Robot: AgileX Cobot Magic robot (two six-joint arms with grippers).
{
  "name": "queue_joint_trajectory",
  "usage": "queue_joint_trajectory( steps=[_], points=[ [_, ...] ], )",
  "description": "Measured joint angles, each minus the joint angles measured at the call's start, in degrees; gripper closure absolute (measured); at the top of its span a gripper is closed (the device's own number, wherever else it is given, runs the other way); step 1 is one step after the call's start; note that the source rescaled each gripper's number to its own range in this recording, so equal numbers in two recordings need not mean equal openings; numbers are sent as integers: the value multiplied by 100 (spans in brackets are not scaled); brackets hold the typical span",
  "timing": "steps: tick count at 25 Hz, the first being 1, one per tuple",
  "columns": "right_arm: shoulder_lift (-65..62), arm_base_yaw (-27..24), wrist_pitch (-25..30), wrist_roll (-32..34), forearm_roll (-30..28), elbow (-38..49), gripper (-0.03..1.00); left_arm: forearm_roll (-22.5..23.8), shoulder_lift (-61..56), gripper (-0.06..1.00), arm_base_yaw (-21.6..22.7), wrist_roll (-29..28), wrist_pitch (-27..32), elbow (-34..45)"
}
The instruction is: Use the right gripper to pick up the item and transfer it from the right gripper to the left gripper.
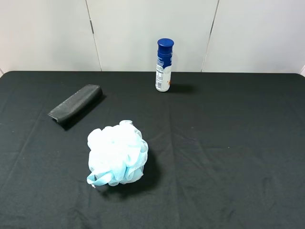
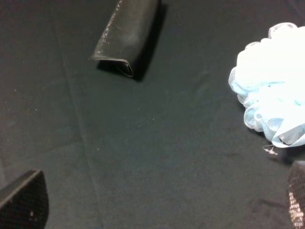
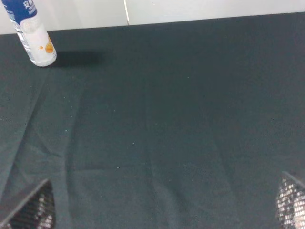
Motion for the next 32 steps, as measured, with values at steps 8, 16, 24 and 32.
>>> queue_joint_trajectory(
  steps=[8,16,24,32],
  points=[
    [0,0,0,0,22,0,-3,111,0,-6,0,-54,-6,12],
    [0,0,0,0,22,0,-3,117,0,-6,553,-54,-6,12],
    [0,0,-5,0,57,0,-3,122,0,-6,1912,-54,-6,12],
    [0,-35,-5,0,106,0,-3,122,0,-6,1934,-54,-6,12]
  ],
)
